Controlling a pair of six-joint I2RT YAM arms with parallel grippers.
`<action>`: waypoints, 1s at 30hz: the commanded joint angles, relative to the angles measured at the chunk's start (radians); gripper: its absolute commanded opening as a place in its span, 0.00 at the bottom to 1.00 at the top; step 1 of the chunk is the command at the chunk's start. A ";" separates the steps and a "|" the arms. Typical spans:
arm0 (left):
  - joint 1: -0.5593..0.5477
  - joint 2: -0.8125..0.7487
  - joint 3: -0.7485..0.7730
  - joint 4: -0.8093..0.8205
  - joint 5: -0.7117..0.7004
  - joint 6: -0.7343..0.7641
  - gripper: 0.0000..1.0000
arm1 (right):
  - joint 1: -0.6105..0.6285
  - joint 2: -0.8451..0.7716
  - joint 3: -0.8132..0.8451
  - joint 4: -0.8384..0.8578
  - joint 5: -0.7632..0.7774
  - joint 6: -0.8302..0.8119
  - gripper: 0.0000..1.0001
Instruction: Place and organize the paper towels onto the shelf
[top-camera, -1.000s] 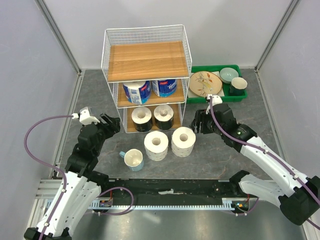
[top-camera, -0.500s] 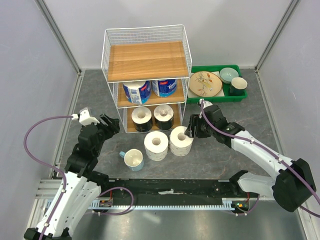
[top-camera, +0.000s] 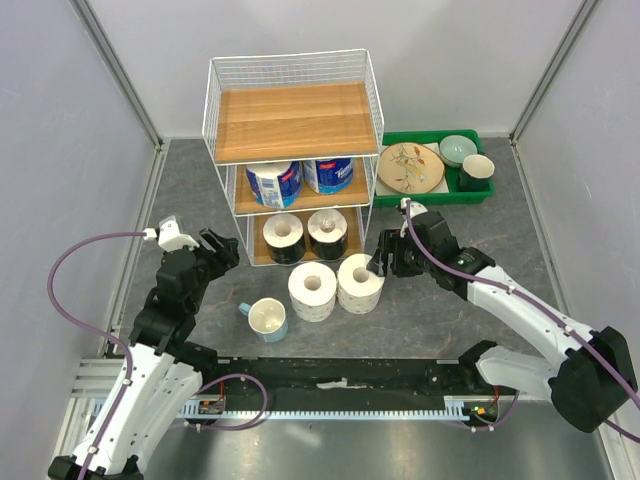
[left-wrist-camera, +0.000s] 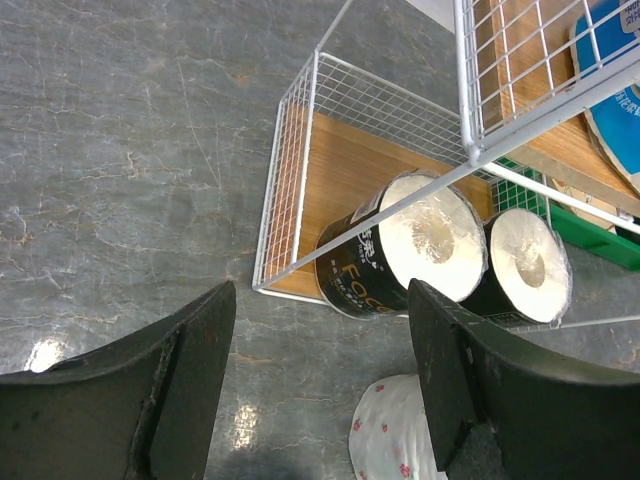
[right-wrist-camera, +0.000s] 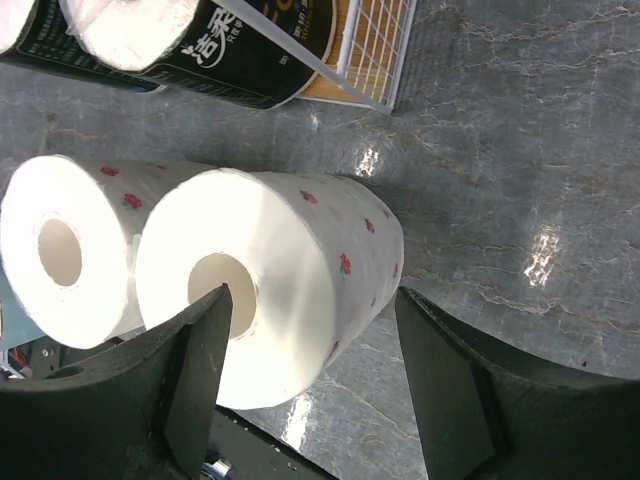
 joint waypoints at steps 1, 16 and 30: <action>0.004 0.004 0.028 0.008 -0.011 -0.030 0.76 | 0.005 -0.018 0.001 -0.009 -0.029 -0.001 0.75; 0.004 -0.002 0.011 0.007 -0.010 -0.035 0.76 | 0.035 0.061 -0.014 0.017 -0.063 -0.012 0.73; 0.004 -0.005 0.016 0.005 0.001 -0.027 0.76 | 0.046 0.023 0.013 -0.010 0.017 0.016 0.25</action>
